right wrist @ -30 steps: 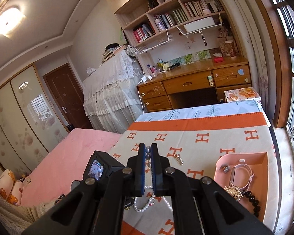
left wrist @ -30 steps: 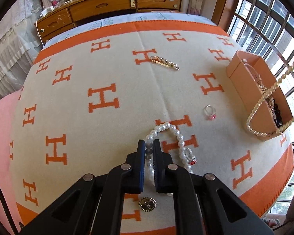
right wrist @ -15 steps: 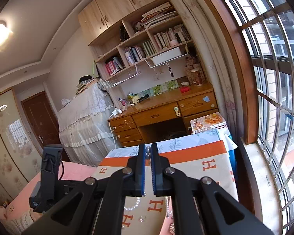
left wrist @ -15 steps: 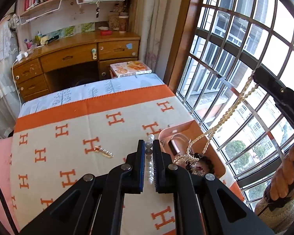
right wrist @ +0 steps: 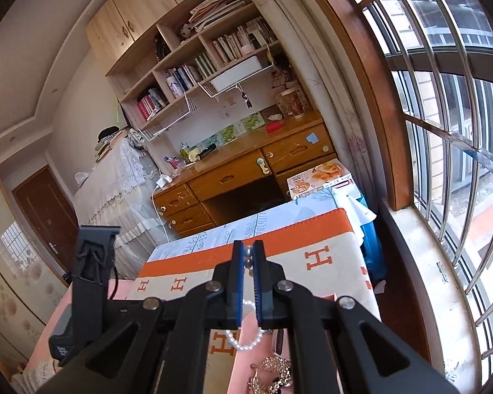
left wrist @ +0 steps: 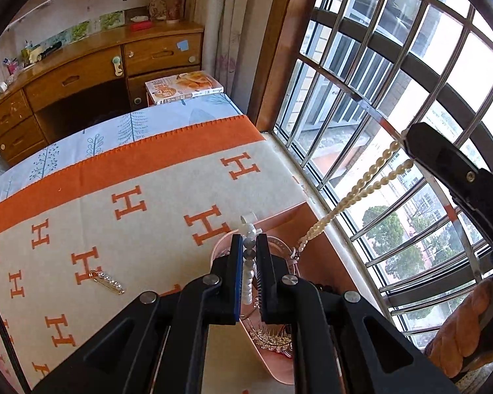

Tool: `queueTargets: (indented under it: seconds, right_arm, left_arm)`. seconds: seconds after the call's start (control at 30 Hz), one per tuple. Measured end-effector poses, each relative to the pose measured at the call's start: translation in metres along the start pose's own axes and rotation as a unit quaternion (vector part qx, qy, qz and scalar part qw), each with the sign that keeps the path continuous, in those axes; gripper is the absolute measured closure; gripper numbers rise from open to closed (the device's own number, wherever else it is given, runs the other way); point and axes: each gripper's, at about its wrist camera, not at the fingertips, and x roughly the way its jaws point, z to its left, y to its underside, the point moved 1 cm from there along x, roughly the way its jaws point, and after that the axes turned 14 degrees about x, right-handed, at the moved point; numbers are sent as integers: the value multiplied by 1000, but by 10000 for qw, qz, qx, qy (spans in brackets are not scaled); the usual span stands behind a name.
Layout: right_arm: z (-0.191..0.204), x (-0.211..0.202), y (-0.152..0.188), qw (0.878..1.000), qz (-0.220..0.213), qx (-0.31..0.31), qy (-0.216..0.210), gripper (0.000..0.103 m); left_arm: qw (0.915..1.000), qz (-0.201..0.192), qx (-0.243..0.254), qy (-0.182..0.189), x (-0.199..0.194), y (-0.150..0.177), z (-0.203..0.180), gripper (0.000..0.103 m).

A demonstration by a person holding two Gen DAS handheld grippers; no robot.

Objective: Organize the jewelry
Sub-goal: 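Lower the pearl necklace and pearl bracelet into the pink box and open both tools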

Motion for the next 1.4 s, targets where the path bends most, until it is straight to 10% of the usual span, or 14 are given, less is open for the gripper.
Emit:
queueTargets:
  seconds: [0.37,0.93,1.27,1.4]
  right_arm:
    - [22,8,-3,9990,73,-72,-425,98]
    - [-8,30,16,9984,421,-86,360,97]
    - [-15,43,31,9940,910,-132,600,97]
    - [-19,45,34,9926,1042,-13,617,97]
  left_arm:
    - [9995,171,-222,116,23,5,11,98]
    - [9977,358,-240,523,47,9,-4,97]
    - [9982,236,-314,462,28,16,1,81]
    - [9992,116,-298,248,16,24,4,58]
